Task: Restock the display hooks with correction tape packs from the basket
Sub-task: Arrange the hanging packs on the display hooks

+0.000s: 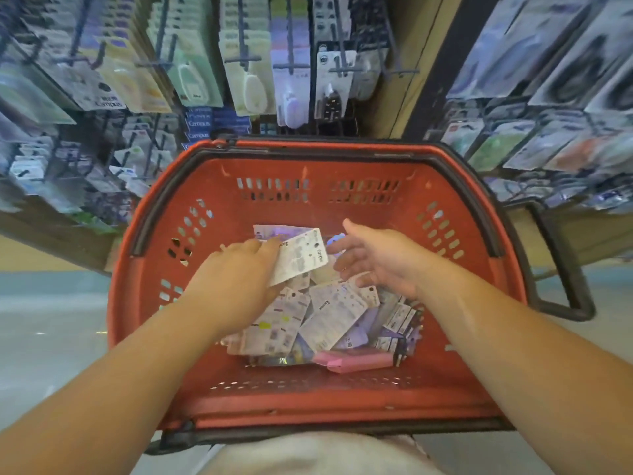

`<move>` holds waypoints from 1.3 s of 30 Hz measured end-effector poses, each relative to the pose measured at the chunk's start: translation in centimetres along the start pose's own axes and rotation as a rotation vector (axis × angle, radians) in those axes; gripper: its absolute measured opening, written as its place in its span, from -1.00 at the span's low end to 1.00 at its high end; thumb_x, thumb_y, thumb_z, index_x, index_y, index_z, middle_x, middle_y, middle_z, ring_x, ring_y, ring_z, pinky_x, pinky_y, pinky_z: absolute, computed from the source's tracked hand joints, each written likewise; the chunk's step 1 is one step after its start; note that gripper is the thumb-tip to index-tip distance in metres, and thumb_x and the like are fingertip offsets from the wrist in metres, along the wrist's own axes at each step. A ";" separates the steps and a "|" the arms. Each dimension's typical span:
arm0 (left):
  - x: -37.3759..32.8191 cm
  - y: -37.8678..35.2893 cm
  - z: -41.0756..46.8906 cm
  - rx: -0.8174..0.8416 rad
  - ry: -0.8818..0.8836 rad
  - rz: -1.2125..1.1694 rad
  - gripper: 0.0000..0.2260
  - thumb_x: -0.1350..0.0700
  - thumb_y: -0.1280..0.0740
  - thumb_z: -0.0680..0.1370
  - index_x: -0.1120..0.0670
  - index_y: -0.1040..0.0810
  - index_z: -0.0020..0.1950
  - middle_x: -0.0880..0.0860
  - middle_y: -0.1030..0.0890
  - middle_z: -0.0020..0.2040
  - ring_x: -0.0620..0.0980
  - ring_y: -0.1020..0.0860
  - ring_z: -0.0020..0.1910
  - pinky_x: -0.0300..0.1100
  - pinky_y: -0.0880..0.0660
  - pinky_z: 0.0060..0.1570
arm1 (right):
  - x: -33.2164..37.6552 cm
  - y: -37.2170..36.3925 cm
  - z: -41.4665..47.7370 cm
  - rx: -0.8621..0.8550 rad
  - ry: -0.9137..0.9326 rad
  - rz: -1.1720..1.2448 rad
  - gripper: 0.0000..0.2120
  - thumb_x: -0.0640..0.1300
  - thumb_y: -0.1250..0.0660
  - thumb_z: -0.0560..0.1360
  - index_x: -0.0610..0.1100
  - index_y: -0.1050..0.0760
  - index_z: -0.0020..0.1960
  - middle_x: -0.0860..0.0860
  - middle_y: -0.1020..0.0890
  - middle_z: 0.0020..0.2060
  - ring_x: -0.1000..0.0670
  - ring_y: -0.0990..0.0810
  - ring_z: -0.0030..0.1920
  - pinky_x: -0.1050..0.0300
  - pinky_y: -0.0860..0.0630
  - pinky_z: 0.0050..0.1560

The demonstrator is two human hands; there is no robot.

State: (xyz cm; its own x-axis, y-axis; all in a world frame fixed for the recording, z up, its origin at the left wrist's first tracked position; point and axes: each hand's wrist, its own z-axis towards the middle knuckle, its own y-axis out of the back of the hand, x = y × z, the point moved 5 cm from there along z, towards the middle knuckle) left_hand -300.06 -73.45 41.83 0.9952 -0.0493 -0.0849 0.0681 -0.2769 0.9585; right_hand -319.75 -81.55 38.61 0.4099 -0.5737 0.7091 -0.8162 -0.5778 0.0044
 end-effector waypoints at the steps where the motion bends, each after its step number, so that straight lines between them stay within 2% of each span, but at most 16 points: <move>1: 0.3 -0.5 0.0 0.032 0.031 -0.010 -0.48 -0.19 -0.25 0.67 0.01 -0.28 0.55 0.06 -0.54 0.29 0.14 -0.57 0.24 0.04 -0.53 0.13 | -1.0 0.9 1.0 -0.074 -0.004 -0.122 -0.60 0.13 -0.23 0.67 -0.18 -0.62 0.19 -0.09 -0.65 -0.08 -0.01 -0.58 -0.19 0.16 -0.44 -0.25; 4: 1.1 -1.7 0.1 0.100 0.104 -0.040 -0.59 -0.20 -0.23 0.68 0.05 -0.40 0.39 0.09 -0.56 0.20 0.16 -0.59 0.16 0.02 -0.53 0.05 | -3.1 2.5 2.9 -0.104 -0.029 -0.780 -0.70 -0.04 -0.25 0.67 -0.13 -0.57 0.32 -0.05 -0.58 0.23 -0.05 -0.56 0.10 0.15 -0.51 -0.04; 6: 1.4 -2.1 0.1 0.116 0.134 -0.064 -0.61 -0.20 -0.21 0.69 0.07 -0.43 0.33 0.11 -0.56 0.17 0.17 -0.60 0.14 -0.01 -0.49 -0.01 | -4.7 2.3 3.6 -0.037 -0.083 -0.953 -0.70 -0.15 -0.24 0.66 -0.21 -0.54 0.34 -0.10 -0.57 0.28 -0.06 -0.55 0.07 0.14 -0.50 -0.08; 8: 1.6 -2.1 0.1 0.124 0.148 -0.078 -0.62 -0.20 -0.22 0.69 0.07 -0.44 0.31 0.10 -0.56 0.17 0.16 -0.61 0.13 -0.03 -0.46 -0.06 | -6.2 1.8 4.0 -0.011 -0.129 -0.889 -0.72 -0.23 -0.28 0.63 -0.18 -0.52 0.33 -0.07 -0.57 0.15 -0.08 -0.60 -0.07 0.12 -0.52 -0.22; 11: 2.1 -2.3 0.0 0.132 0.165 -0.073 -0.59 -0.22 -0.24 0.67 0.05 -0.43 0.35 0.08 -0.57 0.19 0.15 -0.60 0.15 0.01 -0.54 0.04 | -7.9 0.6 4.5 0.033 -0.160 -0.704 -0.75 -0.33 -0.31 0.60 -0.10 -0.50 0.22 -0.01 -0.49 -0.03 -0.02 -0.63 -0.25 0.15 -0.62 -0.40; 12: 2.1 -2.3 0.0 0.129 0.168 -0.077 -0.57 -0.22 -0.24 0.67 0.05 -0.43 0.37 0.08 -0.57 0.21 0.15 -0.60 0.16 0.02 -0.56 0.06 | -7.8 0.3 4.5 0.042 -0.142 -0.666 -0.76 -0.34 -0.31 0.60 -0.11 -0.50 0.20 -0.01 -0.49 -0.09 0.03 -0.62 -0.31 0.15 -0.62 -0.39; 14: 2.0 -2.2 0.0 0.118 0.171 -0.100 -0.54 -0.22 -0.25 0.67 0.05 -0.40 0.43 0.10 -0.56 0.24 0.16 -0.59 0.18 0.02 -0.56 0.10 | -6.9 -0.2 4.6 0.031 -0.071 -0.641 -0.77 -0.35 -0.33 0.58 -0.09 -0.53 0.15 -0.02 -0.50 -0.21 0.09 -0.59 -0.40 -0.01 -0.63 -0.20; 17: 1.6 -2.2 0.1 0.106 0.159 -0.176 -0.44 -0.21 -0.27 0.66 0.03 -0.27 0.56 0.12 -0.54 0.30 0.17 -0.58 0.22 0.03 -0.53 0.15 | -4.1 -0.5 4.0 -0.029 0.072 -0.556 -0.73 -0.34 -0.36 0.56 0.00 -0.50 0.09 -0.05 -0.50 -0.35 0.01 -0.62 -0.38 -0.13 -0.57 -0.11; 20: 1.1 -2.2 0.2 0.099 0.129 -0.317 -0.31 -0.28 -0.30 0.63 -0.03 -0.15 0.65 0.11 -0.51 0.35 0.18 -0.56 0.25 0.03 -0.49 0.17 | -1.0 -0.8 1.9 -0.050 0.187 -0.418 -0.60 -0.34 -0.38 0.57 0.03 -0.42 0.28 -0.09 -0.51 -0.32 -0.02 -0.71 -0.28 -0.10 -0.62 -0.08; 23: -0.1 -1.3 0.3 0.039 0.050 -0.432 -0.26 -0.30 -0.34 0.59 -0.08 -0.13 0.66 0.06 -0.47 0.40 0.13 -0.52 0.32 -0.02 -0.44 0.20 | 1.2 -1.1 -0.4 -0.014 0.230 -0.165 -0.42 -0.40 -0.38 0.55 0.01 -0.37 0.46 -0.11 -0.58 -0.27 -0.02 -0.70 -0.30 0.13 -0.60 -0.24; 26: -1.4 -0.1 0.3 -0.024 -0.045 -0.502 -0.15 -0.32 -0.46 0.49 -0.14 -0.14 0.65 -0.05 -0.44 0.43 0.00 -0.47 0.36 -0.10 -0.43 0.22 | 2.7 -1.6 -2.1 0.000 0.215 0.057 -0.58 -0.43 -0.35 0.56 -0.14 -0.51 0.36 -0.21 -0.70 -0.11 -0.02 -0.68 -0.32 0.18 -0.62 -0.28; 28: -2.0 0.1 0.2 -0.008 -0.077 -0.526 -0.07 -0.29 -0.56 0.41 -0.15 -0.15 0.65 -0.13 -0.40 0.40 -0.10 -0.41 0.36 -0.12 -0.43 0.30 | 3.2 -1.7 -2.7 0.014 0.210 0.183 -0.69 -0.42 -0.33 0.58 -0.17 -0.56 0.26 -0.18 -0.72 -0.12 -0.02 -0.68 -0.30 0.19 -0.63 -0.29; 31: -1.9 -0.3 0.4 -0.010 -0.056 -0.571 -0.24 -0.06 -0.58 0.50 -0.12 -0.28 0.61 -0.08 -0.52 0.35 -0.03 -0.50 0.33 -0.07 -0.47 0.27 | 3.2 -1.9 -2.6 0.040 0.182 0.321 -0.75 -0.40 -0.30 0.60 -0.21 -0.56 0.23 -0.19 -0.71 -0.15 -0.04 -0.70 -0.30 0.18 -0.64 -0.27; 34: -0.9 -1.0 0.4 0.027 0.030 -0.697 -0.53 0.19 -0.47 0.56 -0.08 -0.49 0.43 -0.05 -0.66 0.08 -0.02 -0.64 0.00 -0.04 -0.58 0.00 | 2.8 -2.0 -1.8 0.069 0.159 0.385 -0.67 -0.36 -0.31 0.62 -0.27 -0.45 0.37 -0.22 -0.71 -0.16 -0.06 -0.72 -0.23 0.14 -0.67 -0.19; 36: -0.4 -1.5 0.2 0.102 0.129 -0.923 -0.66 0.29 -0.38 0.52 -0.05 -0.58 0.21 -0.01 -0.66 -0.07 -0.01 -0.63 -0.15 0.00 -0.65 -0.11 | 2.8 -2.2 -1.2 0.096 0.173 0.380 -0.66 -0.36 -0.31 0.62 -0.27 -0.44 0.38 -0.20 -0.72 -0.14 -0.06 -0.72 -0.18 0.12 -0.68 -0.10; 39: -0.5 -2.0 0.1 0.185 0.240 -1.221 -0.63 0.25 -0.30 0.42 -0.02 -0.62 0.17 0.15 -0.70 0.00 0.06 -0.67 -0.05 -0.04 -0.69 -0.14 | 2.7 -1.8 0.4 0.078 0.196 0.321 -0.68 -0.38 -0.31 0.61 -0.26 -0.48 0.36 -0.17 -0.73 -0.11 -0.04 -0.71 -0.17 0.14 -0.68 -0.10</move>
State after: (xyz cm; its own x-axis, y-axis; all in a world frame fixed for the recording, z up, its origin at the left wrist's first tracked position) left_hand -300.66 -72.93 39.94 0.2793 0.5033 -0.8177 0.9602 -0.1501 0.2355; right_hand -317.03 -82.28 40.23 0.0466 -0.6149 0.7872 -0.8541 -0.4332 -0.2879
